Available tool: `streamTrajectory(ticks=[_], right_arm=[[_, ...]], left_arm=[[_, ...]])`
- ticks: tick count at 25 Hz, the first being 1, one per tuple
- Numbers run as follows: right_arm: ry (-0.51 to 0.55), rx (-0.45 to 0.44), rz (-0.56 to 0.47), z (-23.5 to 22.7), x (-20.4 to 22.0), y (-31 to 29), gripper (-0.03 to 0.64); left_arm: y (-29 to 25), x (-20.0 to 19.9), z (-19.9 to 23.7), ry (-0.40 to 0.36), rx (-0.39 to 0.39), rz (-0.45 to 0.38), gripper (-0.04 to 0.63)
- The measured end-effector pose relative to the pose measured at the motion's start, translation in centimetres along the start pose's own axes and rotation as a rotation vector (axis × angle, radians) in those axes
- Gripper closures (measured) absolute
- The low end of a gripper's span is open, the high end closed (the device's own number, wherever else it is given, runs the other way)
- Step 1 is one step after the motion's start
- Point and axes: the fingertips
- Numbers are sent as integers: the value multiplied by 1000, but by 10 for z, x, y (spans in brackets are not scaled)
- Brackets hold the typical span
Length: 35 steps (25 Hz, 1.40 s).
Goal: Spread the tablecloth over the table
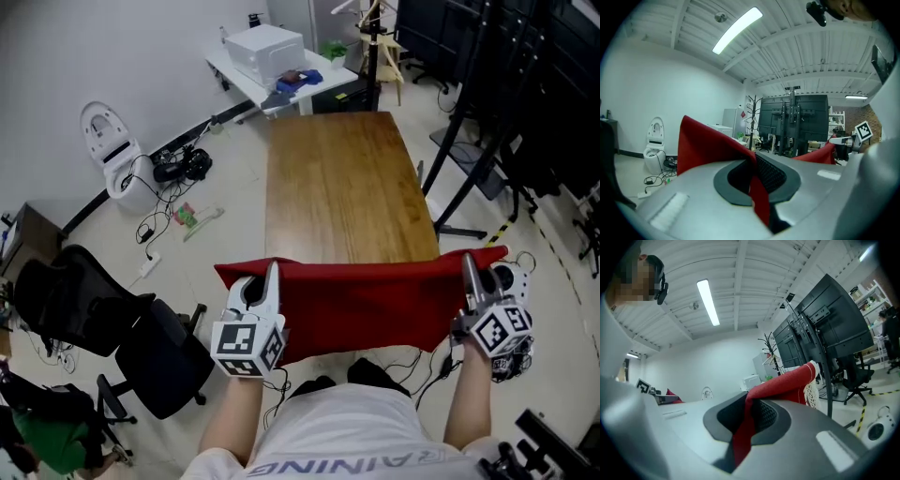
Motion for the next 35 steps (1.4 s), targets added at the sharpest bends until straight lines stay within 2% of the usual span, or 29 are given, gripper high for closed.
streamTrajectory(ticks=[5, 11, 18, 21, 26, 32, 35], right_arm=[[-26, -64, 46, -30, -3, -53, 595], [-19, -114, 120, -62, 11, -114, 595], [-55, -86, 192, -85, 36, -174, 595], [-63, -75, 227, -93, 47, -203, 595], [-4, -60, 282, -105, 68, -250, 595], [-28, -23, 369, -132, 101, -293, 595], [-38, -11, 405, -142, 118, -312, 595]], left_arm=[[-43, -10, 5, -17, -54, 19, 580], [-102, 4, 22, -15, -112, 49, 580], [-172, 22, 58, 0, -109, 111, 580], [-199, 33, 73, -16, -121, 130, 580], [-235, 49, 97, -28, -150, 160, 579], [-291, 75, 118, -46, -126, 222, 578], [-319, 95, 130, -29, -122, 267, 578]])
Point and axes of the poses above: the fingertips, and each gripper's own axes: y backward along the fingers, z to its left, x out of its underside, and after that the axes turned 2 degrees about z, right-handed
